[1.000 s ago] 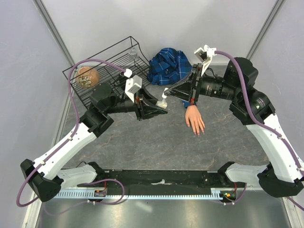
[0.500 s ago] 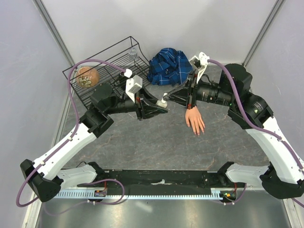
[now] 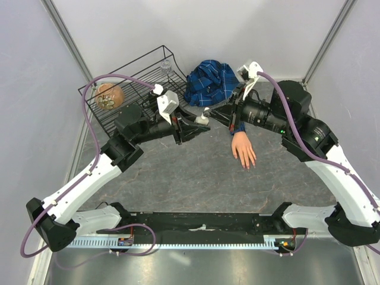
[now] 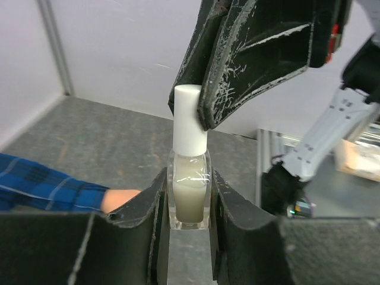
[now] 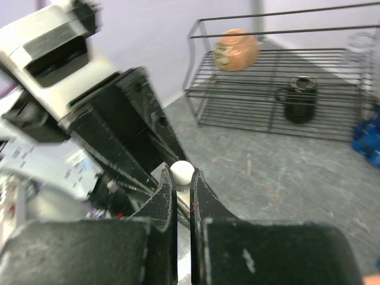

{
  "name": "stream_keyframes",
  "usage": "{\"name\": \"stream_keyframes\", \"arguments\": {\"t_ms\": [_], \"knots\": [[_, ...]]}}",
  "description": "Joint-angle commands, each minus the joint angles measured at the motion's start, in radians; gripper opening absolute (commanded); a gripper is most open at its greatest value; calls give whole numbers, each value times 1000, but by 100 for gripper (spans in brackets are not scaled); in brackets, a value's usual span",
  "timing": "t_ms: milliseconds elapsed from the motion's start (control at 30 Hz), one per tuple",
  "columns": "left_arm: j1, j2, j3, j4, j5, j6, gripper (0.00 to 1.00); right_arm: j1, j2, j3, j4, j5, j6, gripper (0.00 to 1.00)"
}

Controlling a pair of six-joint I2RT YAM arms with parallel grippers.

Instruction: Paint the nails

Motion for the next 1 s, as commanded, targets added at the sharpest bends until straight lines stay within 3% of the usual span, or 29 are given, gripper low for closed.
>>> {"name": "stream_keyframes", "arguments": {"t_ms": [0,100,433,633,967], "knots": [[7,75,75,218,-224,165,2,90,52,49,-146,204,68,0],[-8,143,118,296,-250,224,2,144,92,96,-211,388,108,0],[-60,277,176,480,-380,244,2,213,247,339,-418,752,258,0],[-80,295,193,506,-399,207,2,239,267,379,-412,832,260,4],[-82,203,109,488,-388,123,2,239,280,428,-389,806,180,19]]}}
